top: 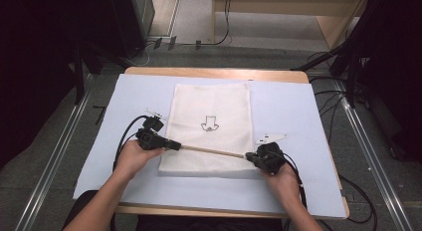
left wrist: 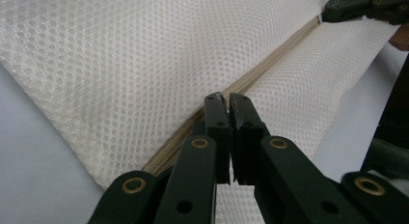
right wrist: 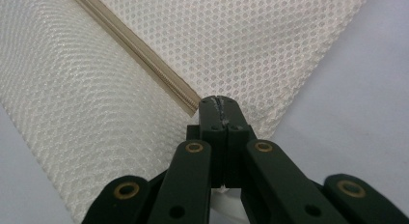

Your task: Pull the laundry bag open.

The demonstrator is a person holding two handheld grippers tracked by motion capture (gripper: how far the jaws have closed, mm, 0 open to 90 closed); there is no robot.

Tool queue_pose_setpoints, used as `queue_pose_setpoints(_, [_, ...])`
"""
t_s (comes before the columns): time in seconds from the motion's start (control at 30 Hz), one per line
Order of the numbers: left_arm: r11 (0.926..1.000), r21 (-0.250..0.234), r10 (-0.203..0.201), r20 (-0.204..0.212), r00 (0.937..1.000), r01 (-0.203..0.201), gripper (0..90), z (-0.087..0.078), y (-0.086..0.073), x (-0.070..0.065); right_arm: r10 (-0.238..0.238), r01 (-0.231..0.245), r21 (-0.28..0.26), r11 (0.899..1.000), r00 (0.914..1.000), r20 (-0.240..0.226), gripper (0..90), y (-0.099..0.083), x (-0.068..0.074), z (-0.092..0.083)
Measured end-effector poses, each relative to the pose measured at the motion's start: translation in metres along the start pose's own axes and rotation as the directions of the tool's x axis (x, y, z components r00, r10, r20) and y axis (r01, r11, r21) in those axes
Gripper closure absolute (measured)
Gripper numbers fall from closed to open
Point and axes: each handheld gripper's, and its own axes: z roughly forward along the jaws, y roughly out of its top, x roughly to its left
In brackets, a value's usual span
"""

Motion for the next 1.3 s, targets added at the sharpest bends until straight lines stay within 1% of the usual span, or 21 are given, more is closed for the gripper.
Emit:
queue_pose_setpoints(0.07, [1.0,-0.005,-0.003,0.008,1.0,0.003,89.0,-0.001,0.0,0.001,-0.001,0.001,0.003,1.0,1.0,-0.001,90.0,0.0,0.0,0.0])
queue_pose_setpoints(0.1, [1.0,0.0,0.001,-0.001,1.0,-0.001,89.0,-0.001,0.0,0.001,-0.001,0.001,0.005,1.0,1.0,0.001,90.0,0.0,0.0,0.0])
queue_pose_setpoints(0.13, [1.0,-0.004,-0.007,0.006,1.0,0.007,89.0,-0.001,-0.001,0.002,-0.004,0.004,0.004,1.0,1.0,0.001,90.0,0.0,0.0,0.0])
queue_pose_setpoints(0.23, [1.0,-0.003,-0.007,-0.015,0.9999,0.007,89.0,-0.003,-0.003,0.003,-0.01,0.01,0.003,1.0,1.0,-0.001,90.0,0.0,0.0,0.0])
queue_pose_setpoints(0.3, [0.9998,-0.01,-0.019,-0.011,0.9998,0.019,89.0,-0.005,-0.004,0.005,-0.01,0.01,0.004,1.0,0.9999,-0.001,90.0,0.001,0.0,0.0])
queue_pose_setpoints(0.37, [0.9992,-0.02,-0.034,0.01,0.9994,0.034,89.0,-0.008,-0.006,0.008,-0.013,0.013,0.004,1.0,0.9999,-0.001,90.0,0.001,0.0,0.0])
queue_pose_setpoints(0.53, [0.9996,-0.009,-0.026,-0.011,0.9996,0.026,89.0,-0.009,-0.007,0.008,-0.016,0.016,0.007,1.0,0.9999,-0.001,90.0,0.001,-0.001,0.0])
queue_pose_setpoints(0.57, [0.9992,-0.013,-0.039,-0.003,0.9992,0.039,89.0,-0.01,-0.008,0.01,-0.016,0.016,0.007,1.0,0.9999,-0.001,90.0,0.001,0.0,0.0])
queue_pose_setpoints(0.63, [0.9989,-0.012,-0.045,-0.017,0.9988,0.045,89.1,-0.012,-0.01,0.011,-0.017,0.017,0.008,1.0,0.9999,-0.002,90.0,0.001,-0.001,0.0])
queue_pose_setpoints(0.67, [0.9987,-0.016,-0.048,0.001,0.9988,0.048,89.1,-0.013,-0.011,0.013,-0.017,0.017,0.008,1.0,0.9999,-0.003,90.0,0.001,-0.001,0.0])
queue_pose_setpoints(0.7, [0.9985,-0.018,-0.052,-0.021,0.9984,0.052,89.0,-0.014,-0.011,0.013,-0.017,0.017,0.008,1.0,0.9999,-0.004,90.0,0.001,-0.001,0.0])
queue_pose_setpoints(0.73, [0.9986,-0.015,-0.05,-0.024,0.9984,0.05,89.0,-0.016,-0.012,0.014,-0.018,0.018,0.008,1.0,0.9998,-0.003,90.0,0.001,-0.001,0.0])
queue_pose_setpoints(0.77, [0.9978,-0.023,-0.062,-0.023,0.9978,0.061,89.0,-0.017,-0.013,0.016,-0.018,0.018,0.008,1.0,0.9998,-0.004,90.0,0.001,-0.001,0.0])
queue_pose_setpoints(0.8, [0.9982,-0.021,-0.057,-0.057,0.9968,0.056,89.1,-0.02,-0.015,0.018,-0.018,0.018,0.008,1.0,0.9998,-0.004,90.0,0.001,-0.001,0.0])
queue_pose_setpoints(0.83, [0.9971,-0.028,-0.072,-0.047,0.9963,0.071,89.1,-0.023,-0.017,0.022,-0.017,0.017,0.008,1.0,0.9998,-0.004,90.0,0.001,-0.001,0.0])
queue_pose_setpoints(0.9, [0.9947,-0.041,-0.097,-0.054,0.9938,0.095,89.0,-0.03,-0.022,0.029,-0.018,0.018,0.009,1.0,0.9998,-0.003,90.0,0.001,-0.001,0.0])
queue_pose_setpoints(0.93, [0.993,-0.049,-0.11,-0.045,0.9929,0.108,89.0,-0.032,-0.025,0.032,-0.016,0.016,0.009,1.0,0.9999,-0.005,90.0,0.001,-0.001,0.0])
queue_pose_setpoints(0.97, [0.9925,-0.049,-0.113,-0.034,0.993,0.112,89.0,-0.034,-0.027,0.034,-0.016,0.017,0.01,1.0,0.9998,-0.007,90.0,0.001,-0.001,0.0])
queue_pose_setpoints(1.03, [0.9932,-0.044,-0.109,-0.038,0.9933,0.107,89.0,-0.035,-0.029,0.035,-0.018,0.019,0.013,1.0,0.9998,-0.007,90.0,0.002,-0.002,0.0])
queue_pose_setpoints(1.13, [0.992,-0.052,-0.117,-0.038,0.9924,0.115,89.0,-0.036,-0.029,0.035,-0.018,0.018,0.013,1.0,0.9998,-0.009,90.0,0.002,-0.002,0.0])
queue_pose_setpoints(1.3, [0.9903,-0.058,-0.127,-0.025,0.9915,0.126,88.9,-0.039,-0.03,0.038,-0.019,0.019,0.011,1.0,0.9998,-0.01,90.0,0.002,-0.002,0.0])
